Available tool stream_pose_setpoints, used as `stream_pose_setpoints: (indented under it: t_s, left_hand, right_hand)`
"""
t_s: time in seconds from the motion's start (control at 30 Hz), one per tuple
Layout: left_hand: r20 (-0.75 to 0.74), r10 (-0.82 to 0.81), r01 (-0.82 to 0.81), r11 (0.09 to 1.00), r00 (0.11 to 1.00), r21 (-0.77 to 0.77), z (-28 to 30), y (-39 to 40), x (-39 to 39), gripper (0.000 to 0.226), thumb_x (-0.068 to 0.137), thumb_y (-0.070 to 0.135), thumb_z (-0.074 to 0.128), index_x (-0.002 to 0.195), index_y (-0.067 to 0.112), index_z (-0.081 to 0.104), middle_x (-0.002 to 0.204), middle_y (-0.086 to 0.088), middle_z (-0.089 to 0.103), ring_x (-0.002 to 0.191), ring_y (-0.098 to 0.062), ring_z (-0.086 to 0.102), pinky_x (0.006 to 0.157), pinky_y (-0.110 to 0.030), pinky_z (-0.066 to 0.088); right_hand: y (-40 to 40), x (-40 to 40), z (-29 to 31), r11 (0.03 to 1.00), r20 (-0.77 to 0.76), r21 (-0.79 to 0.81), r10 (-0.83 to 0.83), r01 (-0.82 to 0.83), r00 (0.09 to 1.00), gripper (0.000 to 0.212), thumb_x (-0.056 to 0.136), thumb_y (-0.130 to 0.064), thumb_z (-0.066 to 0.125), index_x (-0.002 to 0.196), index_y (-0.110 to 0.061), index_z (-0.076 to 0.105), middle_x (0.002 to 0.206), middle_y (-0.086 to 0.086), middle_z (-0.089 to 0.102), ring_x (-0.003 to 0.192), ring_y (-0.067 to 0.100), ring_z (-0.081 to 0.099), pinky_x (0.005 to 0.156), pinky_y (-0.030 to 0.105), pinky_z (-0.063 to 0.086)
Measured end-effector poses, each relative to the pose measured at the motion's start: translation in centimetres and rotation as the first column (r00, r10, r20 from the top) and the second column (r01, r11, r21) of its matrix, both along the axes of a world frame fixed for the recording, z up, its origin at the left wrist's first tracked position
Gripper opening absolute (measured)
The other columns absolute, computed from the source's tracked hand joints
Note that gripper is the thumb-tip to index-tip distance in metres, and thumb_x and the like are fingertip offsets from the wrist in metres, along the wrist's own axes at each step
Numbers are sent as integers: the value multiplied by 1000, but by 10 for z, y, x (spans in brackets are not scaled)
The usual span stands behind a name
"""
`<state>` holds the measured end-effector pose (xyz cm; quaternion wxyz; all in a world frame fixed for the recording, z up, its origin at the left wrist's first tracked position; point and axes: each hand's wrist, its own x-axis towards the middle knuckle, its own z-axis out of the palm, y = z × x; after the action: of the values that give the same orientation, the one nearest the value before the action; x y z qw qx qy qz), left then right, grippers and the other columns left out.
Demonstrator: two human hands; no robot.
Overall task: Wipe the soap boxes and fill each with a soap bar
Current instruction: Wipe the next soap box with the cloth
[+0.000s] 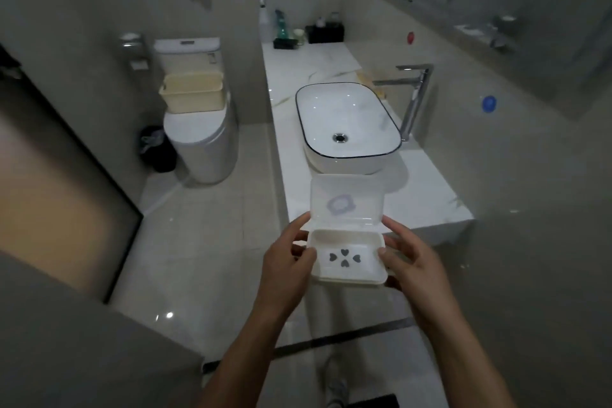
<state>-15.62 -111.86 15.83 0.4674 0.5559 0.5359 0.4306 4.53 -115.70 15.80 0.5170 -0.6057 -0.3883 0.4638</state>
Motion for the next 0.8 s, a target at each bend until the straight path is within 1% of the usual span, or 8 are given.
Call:
stream_pose_setpoints:
  t_s: [0.07, 0.13, 0.23, 0.3, 0.47, 0.57, 0.73, 0.8]
  left_hand:
    - [2, 67, -67, 998, 998, 1, 0, 19, -15, 61, 87, -2, 55, 123, 47, 56, 92, 14, 70, 78, -10, 67, 68, -20, 56]
    - [-6, 129, -130, 992, 992, -1, -2, 40, -28, 58, 87, 0, 55, 129, 40, 56, 94, 15, 70, 82, -7, 68, 70, -19, 56]
    - [-21, 213, -214, 977, 977, -23, 0, 75, -45, 56, 89, 4, 56, 137, 33, 53, 103, 10, 68, 86, -3, 68, 70, -18, 55]
    - [-41, 263, -264, 964, 964, -18, 3, 99, -55, 56, 89, 5, 56, 137, 35, 53, 104, 10, 67, 86, -2, 67, 68, -16, 54]
    - [-41, 379, -380, 925, 924, -19, 7, 150, -81, 59, 87, 5, 54, 131, 43, 54, 102, 12, 67, 82, -3, 67, 66, -14, 52]
    - [-47, 416, -417, 908, 908, -36, 4, 179, -94, 59, 87, 4, 54, 131, 43, 55, 102, 12, 68, 81, -3, 66, 63, -13, 51]
    - [-68, 416, -419, 906, 907, -60, -5, 236, -114, 57, 87, 5, 54, 131, 42, 55, 103, 12, 67, 80, -1, 65, 64, -12, 50]
    - [-51, 394, -396, 916, 918, -62, -10, 263, -123, 56, 88, 5, 53, 130, 43, 56, 99, 12, 69, 81, -3, 67, 65, -14, 52]
  right_hand:
    - [33, -14, -1, 996, 0, 2, 86, -86, 996, 53, 96, -5, 60, 122, -52, 65, 116, -4, 72, 100, 19, 73, 76, 48, 63]
    - [69, -25, 0, 989, -7, 8, 145, -144, 989, 54, 96, -5, 59, 119, -53, 67, 112, -7, 73, 93, 13, 73, 68, 41, 63]
    - [123, -41, 4, 974, 2, 3, 228, -228, 974, 54, 96, -4, 60, 116, -54, 67, 110, -9, 73, 92, 8, 73, 66, 39, 64]
    - [158, -52, 7, 957, -1, 8, 291, -291, 957, 52, 96, -6, 62, 119, -52, 65, 114, -8, 71, 93, 7, 72, 64, 34, 62]
    - [233, -82, 13, 910, -15, -2, 416, -416, 909, 51, 97, -7, 61, 122, -52, 63, 116, -7, 69, 94, 5, 71, 64, 30, 61]
    - [268, -97, 9, 897, -14, -14, 443, -443, 897, 52, 97, -7, 61, 125, -51, 63, 116, -7, 69, 96, 8, 71, 66, 31, 62]
    - [319, -118, 1, 897, 11, -38, 441, -440, 897, 59, 96, -8, 61, 111, -65, 63, 111, -12, 70, 97, 8, 70, 72, 39, 64]
    - [341, -125, -4, 911, 17, -56, 410, -408, 912, 58, 95, -8, 62, 111, -64, 63, 114, -10, 69, 99, 10, 70, 75, 41, 64]
